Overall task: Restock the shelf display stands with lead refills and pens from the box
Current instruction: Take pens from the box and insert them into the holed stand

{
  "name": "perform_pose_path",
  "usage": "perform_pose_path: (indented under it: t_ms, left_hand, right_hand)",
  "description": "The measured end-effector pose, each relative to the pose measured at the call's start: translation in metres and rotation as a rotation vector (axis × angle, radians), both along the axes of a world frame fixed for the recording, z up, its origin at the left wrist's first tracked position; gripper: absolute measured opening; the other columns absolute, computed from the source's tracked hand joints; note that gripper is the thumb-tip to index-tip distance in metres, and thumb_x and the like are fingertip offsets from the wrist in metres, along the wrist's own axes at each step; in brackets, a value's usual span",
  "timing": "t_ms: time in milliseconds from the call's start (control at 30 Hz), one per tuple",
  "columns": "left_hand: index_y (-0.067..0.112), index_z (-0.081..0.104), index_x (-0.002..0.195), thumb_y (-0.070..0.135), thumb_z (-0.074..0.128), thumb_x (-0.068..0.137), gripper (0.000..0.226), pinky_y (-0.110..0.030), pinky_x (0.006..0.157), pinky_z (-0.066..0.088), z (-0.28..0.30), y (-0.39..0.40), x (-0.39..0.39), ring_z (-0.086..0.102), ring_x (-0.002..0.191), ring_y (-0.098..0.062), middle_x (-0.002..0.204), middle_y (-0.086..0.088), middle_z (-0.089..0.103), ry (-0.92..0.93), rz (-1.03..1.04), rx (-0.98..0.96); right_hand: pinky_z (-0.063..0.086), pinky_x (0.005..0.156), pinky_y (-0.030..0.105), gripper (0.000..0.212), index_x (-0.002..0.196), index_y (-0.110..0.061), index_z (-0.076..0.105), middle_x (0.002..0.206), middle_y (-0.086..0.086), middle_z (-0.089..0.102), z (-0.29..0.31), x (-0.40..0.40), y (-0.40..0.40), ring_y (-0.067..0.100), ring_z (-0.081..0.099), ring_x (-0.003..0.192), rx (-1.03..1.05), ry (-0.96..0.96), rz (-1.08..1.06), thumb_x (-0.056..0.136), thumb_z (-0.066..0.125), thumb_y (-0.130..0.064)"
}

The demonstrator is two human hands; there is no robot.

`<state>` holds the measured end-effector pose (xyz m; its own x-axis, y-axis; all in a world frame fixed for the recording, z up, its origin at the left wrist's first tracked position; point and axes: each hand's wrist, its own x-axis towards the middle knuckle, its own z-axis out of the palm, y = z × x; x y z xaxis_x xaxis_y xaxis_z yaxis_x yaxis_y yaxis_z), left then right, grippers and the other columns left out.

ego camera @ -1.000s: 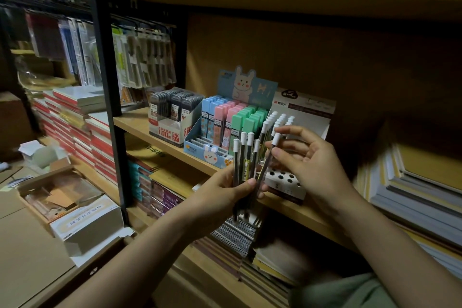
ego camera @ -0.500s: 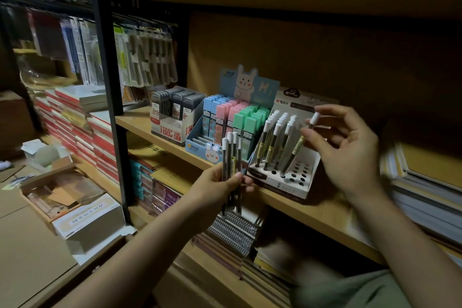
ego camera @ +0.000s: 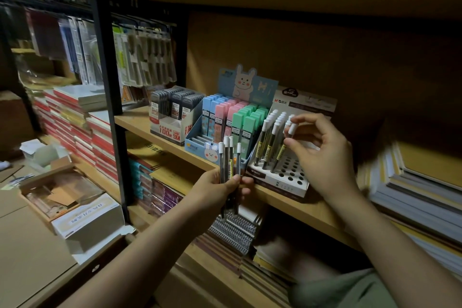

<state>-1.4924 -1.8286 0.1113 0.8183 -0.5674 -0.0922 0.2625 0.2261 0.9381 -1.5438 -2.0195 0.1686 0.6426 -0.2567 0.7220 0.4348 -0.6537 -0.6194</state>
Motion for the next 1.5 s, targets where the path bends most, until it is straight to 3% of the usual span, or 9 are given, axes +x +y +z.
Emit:
perform_pose_path:
  t_ms: [267,400,600,833,967,1100,1367,1433,1500]
  left_hand:
    - [0.005,0.057,0.114,0.01,0.046,0.098,0.02,-0.033,0.083,0.052,0.0,-0.001,-0.001,0.068,0.084,-0.014,0.096,-0.004,0.075,-0.054,-0.058,0.006]
    - [0.002,0.054,0.116,0.01,0.048,0.096,0.022,-0.025,0.071,0.056,0.001,-0.003,-0.001,0.07,0.085,-0.016,0.092,-0.006,0.074,-0.036,-0.1,-0.03]
    - [0.003,0.055,0.119,0.009,0.048,0.097,0.024,-0.028,0.076,0.057,0.004,-0.002,-0.001,0.07,0.091,-0.018,0.1,-0.011,0.072,0.016,-0.148,-0.102]
    - [0.005,0.055,0.122,0.009,0.047,0.098,0.025,-0.029,0.08,0.053,0.015,-0.009,-0.011,0.067,0.092,-0.016,0.096,-0.007,0.07,-0.086,-0.255,-0.14]
    - [0.005,0.057,0.119,0.01,0.046,0.098,0.025,-0.033,0.088,0.049,0.021,-0.012,-0.015,0.065,0.094,-0.016,0.098,-0.006,0.07,-0.098,-0.307,-0.172]
    - [0.005,0.056,0.116,0.009,0.045,0.097,0.022,-0.029,0.079,0.047,0.021,-0.009,-0.015,0.064,0.085,-0.013,0.094,-0.004,0.068,-0.091,-0.332,-0.136]
    - [0.008,0.06,0.114,0.014,0.05,0.095,0.023,-0.039,0.089,0.051,0.017,-0.014,-0.016,0.064,0.098,-0.023,0.101,-0.007,0.071,-0.107,-0.243,-0.079]
    - [0.009,0.06,0.114,0.014,0.046,0.098,0.022,-0.043,0.091,0.048,0.015,-0.015,-0.011,0.064,0.092,-0.024,0.092,-0.006,0.071,-0.153,-0.13,-0.026]
    - [0.009,0.057,0.117,0.015,0.042,0.101,0.023,-0.033,0.071,0.049,0.013,-0.013,-0.007,0.059,0.068,-0.015,0.075,-0.001,0.063,-0.157,-0.076,0.0]
  right_hand:
    - [0.051,0.072,0.006,0.038,0.108,-0.026,0.068,0.107,-0.004,0.059,0.0,0.008,0.003,-0.008,0.061,0.092,-0.059,-0.021,-0.099,0.079,0.076,-0.003]
    - [0.049,0.067,0.003,0.038,0.11,-0.024,0.069,0.104,-0.004,0.061,-0.002,0.012,0.002,0.001,0.064,0.088,-0.063,0.041,-0.099,0.079,0.077,-0.003]
    - [0.051,0.062,0.007,0.042,0.116,-0.033,0.062,0.104,-0.009,0.056,0.0,0.001,0.005,0.002,0.063,0.082,-0.072,-0.009,-0.136,0.082,0.075,-0.012]
    - [0.05,0.064,0.011,0.044,0.11,-0.038,0.065,0.086,-0.012,0.069,-0.002,-0.014,0.018,0.001,0.067,0.078,-0.046,0.08,0.049,0.072,0.084,-0.027]
    - [0.056,0.071,0.018,0.044,0.106,-0.042,0.065,0.091,-0.01,0.073,0.003,-0.015,0.018,0.003,0.069,0.087,0.048,0.138,0.163,0.075,0.082,-0.016]
    - [0.058,0.069,0.022,0.04,0.112,-0.026,0.063,0.095,0.001,0.076,0.008,-0.015,0.011,0.015,0.073,0.088,0.267,0.222,0.37,0.085,0.068,0.002]
    - [0.06,0.068,0.027,0.044,0.109,-0.03,0.067,0.095,-0.002,0.074,0.013,-0.016,0.009,0.014,0.073,0.086,0.191,0.147,0.307,0.08,0.072,0.002]
    - [0.06,0.073,0.028,0.047,0.111,-0.035,0.063,0.105,0.001,0.072,0.022,-0.017,-0.003,0.014,0.072,0.092,0.219,0.064,0.245,0.081,0.07,0.002]
    - [0.058,0.075,0.022,0.049,0.111,-0.038,0.058,0.112,0.002,0.068,0.029,-0.018,-0.016,0.01,0.07,0.098,0.194,-0.037,0.127,0.083,0.068,0.0]
